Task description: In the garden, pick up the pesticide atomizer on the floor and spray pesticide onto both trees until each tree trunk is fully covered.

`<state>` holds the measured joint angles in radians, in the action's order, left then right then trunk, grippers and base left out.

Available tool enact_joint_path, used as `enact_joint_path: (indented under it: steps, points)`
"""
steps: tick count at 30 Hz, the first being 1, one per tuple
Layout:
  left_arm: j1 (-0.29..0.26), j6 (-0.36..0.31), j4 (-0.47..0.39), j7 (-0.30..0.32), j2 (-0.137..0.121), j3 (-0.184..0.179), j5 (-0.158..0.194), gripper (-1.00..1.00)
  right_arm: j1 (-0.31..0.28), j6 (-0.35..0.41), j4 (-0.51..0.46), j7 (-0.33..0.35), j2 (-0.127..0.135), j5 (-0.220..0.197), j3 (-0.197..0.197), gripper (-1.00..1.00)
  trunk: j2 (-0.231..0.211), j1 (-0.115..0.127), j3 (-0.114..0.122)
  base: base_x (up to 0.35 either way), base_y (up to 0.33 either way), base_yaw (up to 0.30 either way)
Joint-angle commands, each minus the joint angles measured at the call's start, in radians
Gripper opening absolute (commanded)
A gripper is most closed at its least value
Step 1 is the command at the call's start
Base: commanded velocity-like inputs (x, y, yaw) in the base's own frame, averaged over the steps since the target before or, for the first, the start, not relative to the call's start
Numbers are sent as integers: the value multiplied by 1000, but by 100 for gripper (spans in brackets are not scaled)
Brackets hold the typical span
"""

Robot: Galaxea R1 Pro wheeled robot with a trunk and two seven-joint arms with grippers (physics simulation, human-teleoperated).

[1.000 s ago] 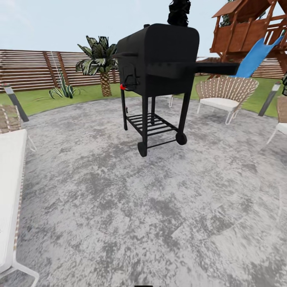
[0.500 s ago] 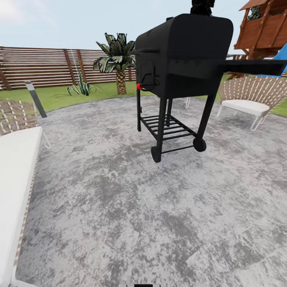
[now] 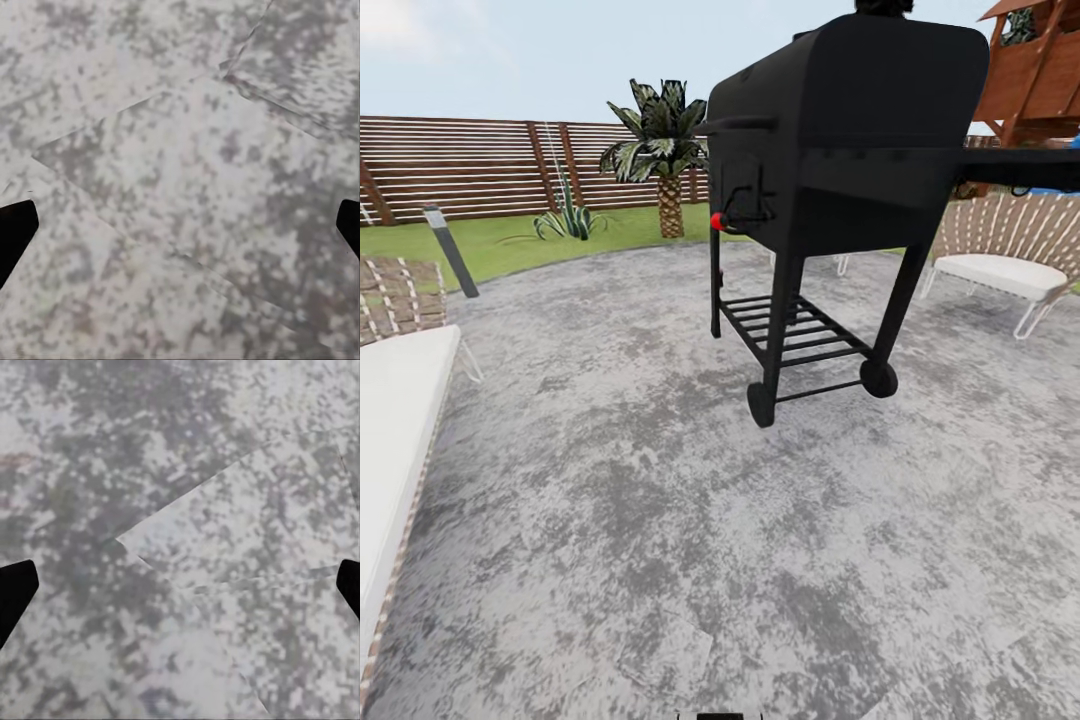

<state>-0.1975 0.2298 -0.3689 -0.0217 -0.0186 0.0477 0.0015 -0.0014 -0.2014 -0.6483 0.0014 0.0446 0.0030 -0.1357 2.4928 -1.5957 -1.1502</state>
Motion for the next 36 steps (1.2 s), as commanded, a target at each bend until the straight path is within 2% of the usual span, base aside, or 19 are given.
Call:
enact_joint_path:
  steps: [1, 11, 36]
  points:
    - [0, 3, 1, -1, 0, 1, 0, 100, 0, -3, 0, 0, 0, 0, -1, 100, 0, 0, -1, 340, 0, 1]
    - [0, 3, 1, -1, 0, 1, 0, 100, 0, -3, 0, 0, 0, 0, -1, 100, 0, 0, -1, 340, 0, 50]
    - [0, 3, 1, -1, -1, 1, 2, 100, 0, -3, 0, 0, 0, 1, -1, 100, 0, 0, -1, 340, 0, 265]
